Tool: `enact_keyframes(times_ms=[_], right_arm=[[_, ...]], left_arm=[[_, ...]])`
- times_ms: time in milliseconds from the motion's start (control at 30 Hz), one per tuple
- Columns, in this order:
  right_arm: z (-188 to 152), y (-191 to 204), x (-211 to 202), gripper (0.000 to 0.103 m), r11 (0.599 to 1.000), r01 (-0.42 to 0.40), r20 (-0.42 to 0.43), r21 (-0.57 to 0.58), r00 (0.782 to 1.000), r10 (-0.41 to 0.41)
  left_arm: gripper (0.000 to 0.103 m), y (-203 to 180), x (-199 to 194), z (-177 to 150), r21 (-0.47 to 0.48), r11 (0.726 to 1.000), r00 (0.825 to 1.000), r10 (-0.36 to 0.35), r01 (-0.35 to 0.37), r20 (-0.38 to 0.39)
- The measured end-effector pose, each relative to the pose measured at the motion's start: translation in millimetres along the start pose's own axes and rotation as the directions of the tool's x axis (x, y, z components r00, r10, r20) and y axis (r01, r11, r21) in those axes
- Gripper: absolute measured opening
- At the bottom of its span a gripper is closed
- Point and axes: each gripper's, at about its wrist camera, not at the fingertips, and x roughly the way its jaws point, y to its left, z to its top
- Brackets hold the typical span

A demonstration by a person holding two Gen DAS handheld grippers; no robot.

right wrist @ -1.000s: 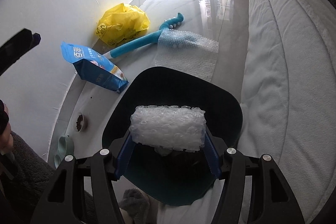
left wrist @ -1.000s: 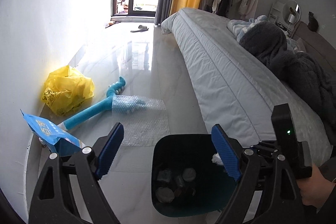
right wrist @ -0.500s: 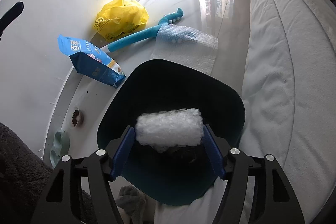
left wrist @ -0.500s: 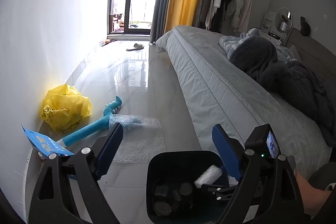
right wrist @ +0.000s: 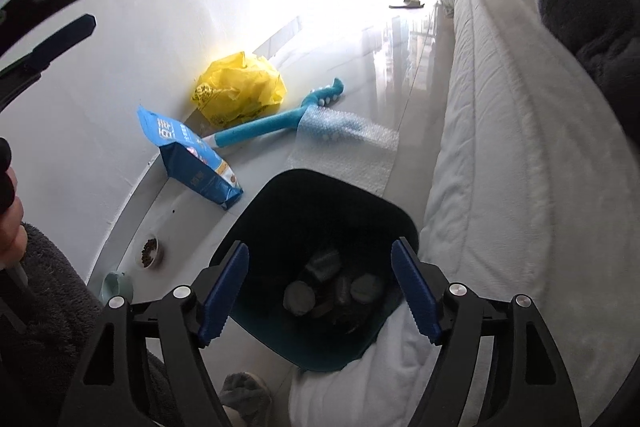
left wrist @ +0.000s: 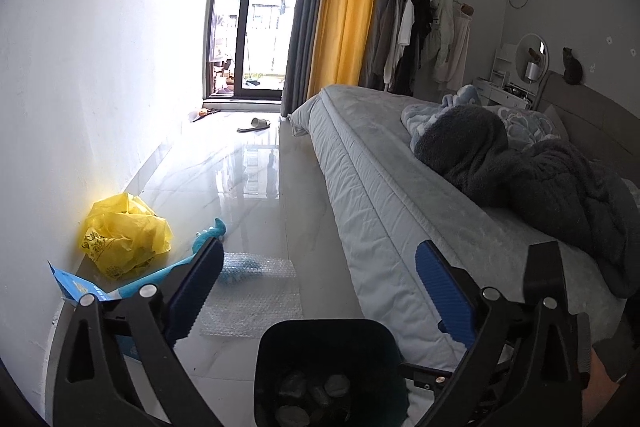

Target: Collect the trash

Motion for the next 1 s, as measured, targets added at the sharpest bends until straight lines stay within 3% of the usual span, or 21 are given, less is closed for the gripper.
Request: enact_keyframes(times_ms=[200, 400, 633, 867, 1000], right_arm=[[-16.3, -23.7, -75.5, 0.079, 0.996, 0.075, 0.162, 0.047, 0.983, -0.082], [-43.0, -57.6, -165.3, 0.090, 0.975, 0.138, 0.327, 0.173, 0.926, -0.189], [-90.7, -91.7, -253.9, 0.097, 0.927, 0.236, 0.411, 0.290, 0.844, -0.343], [-136.0, -102.9, -293.4, 0.100, 0.895, 0.268, 0.453, 0.357, 0.788, -0.417], [-152.1, -103.5, -307.2, 0.100, 0.882, 0.282, 0.472, 0.378, 0.761, -0.445]], left_arm=[[0.099, -25.2, -13.2, -5.2, -0.053, 0.998, 1.000, -0.028, 0.028, -0.006], [0.100, -70.3, -34.5, -12.6, 0.052, 0.999, 0.998, -0.014, 0.011, 0.059], [0.100, -114.5, -49.4, -25.4, 0.133, 0.990, 0.997, -0.052, 0.043, 0.063], [0.100, -149.4, -61.5, -39.9, 0.185, 0.982, 0.996, -0.058, 0.044, 0.072], [0.100, -158.6, -64.6, -46.1, 0.187, 0.982, 0.997, -0.002, -0.011, 0.072]])
